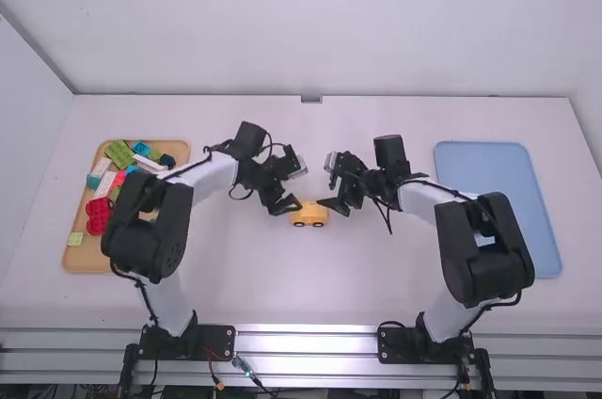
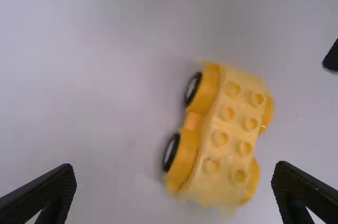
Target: Assemble lego blocks to make yellow taxi
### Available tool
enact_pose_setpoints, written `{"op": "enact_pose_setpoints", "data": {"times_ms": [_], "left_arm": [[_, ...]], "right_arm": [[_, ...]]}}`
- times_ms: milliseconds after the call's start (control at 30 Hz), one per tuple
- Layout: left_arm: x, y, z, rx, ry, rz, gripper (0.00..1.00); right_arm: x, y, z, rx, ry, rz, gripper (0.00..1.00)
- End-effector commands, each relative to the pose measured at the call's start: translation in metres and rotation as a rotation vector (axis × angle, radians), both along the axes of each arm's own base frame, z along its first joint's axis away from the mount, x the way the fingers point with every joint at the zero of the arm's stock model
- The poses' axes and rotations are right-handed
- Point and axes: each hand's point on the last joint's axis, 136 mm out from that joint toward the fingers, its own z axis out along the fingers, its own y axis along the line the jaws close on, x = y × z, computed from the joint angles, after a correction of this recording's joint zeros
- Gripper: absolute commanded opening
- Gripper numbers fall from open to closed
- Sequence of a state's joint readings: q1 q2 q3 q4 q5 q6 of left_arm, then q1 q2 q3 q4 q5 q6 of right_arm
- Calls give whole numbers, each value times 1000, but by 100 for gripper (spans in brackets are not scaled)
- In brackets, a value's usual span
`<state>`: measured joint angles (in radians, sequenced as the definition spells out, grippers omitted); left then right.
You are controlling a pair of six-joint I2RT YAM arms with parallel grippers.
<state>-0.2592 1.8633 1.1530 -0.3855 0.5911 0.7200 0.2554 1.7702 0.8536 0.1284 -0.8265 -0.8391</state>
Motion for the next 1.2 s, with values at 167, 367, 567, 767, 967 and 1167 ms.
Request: {"op": "enact_pose_setpoints", "data": {"times_ms": [167, 367, 567, 767, 967, 1167], "left_arm": [[69, 62, 67, 182, -1, 587, 99], [109, 124, 123, 244, -118, 1145, 99], [117, 166, 153, 228, -176, 1404, 99], [120, 207, 167, 186, -161, 1524, 99], [102, 270, 170, 65, 52, 1682, 99], [72, 349, 146, -16, 237, 1979, 99]], "right_arm": [[8, 1, 16, 16, -47, -4, 99], [11, 0, 18, 21, -63, -9, 99], [11, 0, 18, 20, -63, -10, 99], [14, 1, 21, 26, -81, -8, 99], [15, 2, 22, 28, -93, -7, 99], [29, -1, 26, 43, -58, -104, 99]]}}
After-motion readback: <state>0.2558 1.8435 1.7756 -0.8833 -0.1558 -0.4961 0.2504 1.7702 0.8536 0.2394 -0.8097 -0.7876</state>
